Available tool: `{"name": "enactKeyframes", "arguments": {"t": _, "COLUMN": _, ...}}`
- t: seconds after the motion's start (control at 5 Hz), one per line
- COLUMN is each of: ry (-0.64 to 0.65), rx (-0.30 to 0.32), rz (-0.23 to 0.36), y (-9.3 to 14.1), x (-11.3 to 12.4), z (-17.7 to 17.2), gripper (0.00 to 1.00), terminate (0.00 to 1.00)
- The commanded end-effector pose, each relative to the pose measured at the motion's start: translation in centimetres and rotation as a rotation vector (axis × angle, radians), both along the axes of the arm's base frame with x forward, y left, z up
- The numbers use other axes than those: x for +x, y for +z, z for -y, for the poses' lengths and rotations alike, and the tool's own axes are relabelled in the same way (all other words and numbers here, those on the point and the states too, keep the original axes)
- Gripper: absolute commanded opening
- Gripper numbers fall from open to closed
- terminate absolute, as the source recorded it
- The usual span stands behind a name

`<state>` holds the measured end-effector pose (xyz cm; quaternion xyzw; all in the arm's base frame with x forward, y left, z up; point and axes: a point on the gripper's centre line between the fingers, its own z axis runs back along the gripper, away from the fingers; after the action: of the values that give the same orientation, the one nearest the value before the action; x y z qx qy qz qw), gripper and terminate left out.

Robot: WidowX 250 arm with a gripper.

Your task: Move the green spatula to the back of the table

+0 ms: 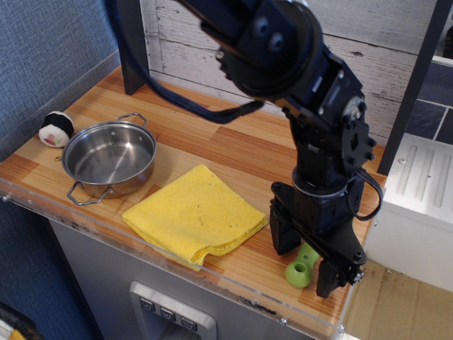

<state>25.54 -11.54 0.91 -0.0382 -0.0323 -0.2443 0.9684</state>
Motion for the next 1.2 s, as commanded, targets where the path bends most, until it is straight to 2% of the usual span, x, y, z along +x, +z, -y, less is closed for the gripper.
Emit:
{"name": "enactKeyframes", "arguments": {"t": 0.0, "ry": 0.004, "rx": 0.015, "rz": 0.041, "y": 0.1, "x": 0.5, "z": 0.2, "gripper": 0.0, "terminate": 0.0}}
{"name": "enactKeyframes", "arguments": {"t": 0.6, "ry": 0.033, "rx": 0.005, "rz": 0.072, "y": 1.2, "x": 0.4, "z": -0.2, "gripper": 0.0, "terminate": 0.0}}
{"name": "enactKeyframes", "arguments": {"t": 1.0, "ry": 0.02, "rx": -0.013, "rz": 0.113, "y": 2.7, "x": 0.8, "z": -1.6, "gripper": 0.0, "terminate": 0.0}}
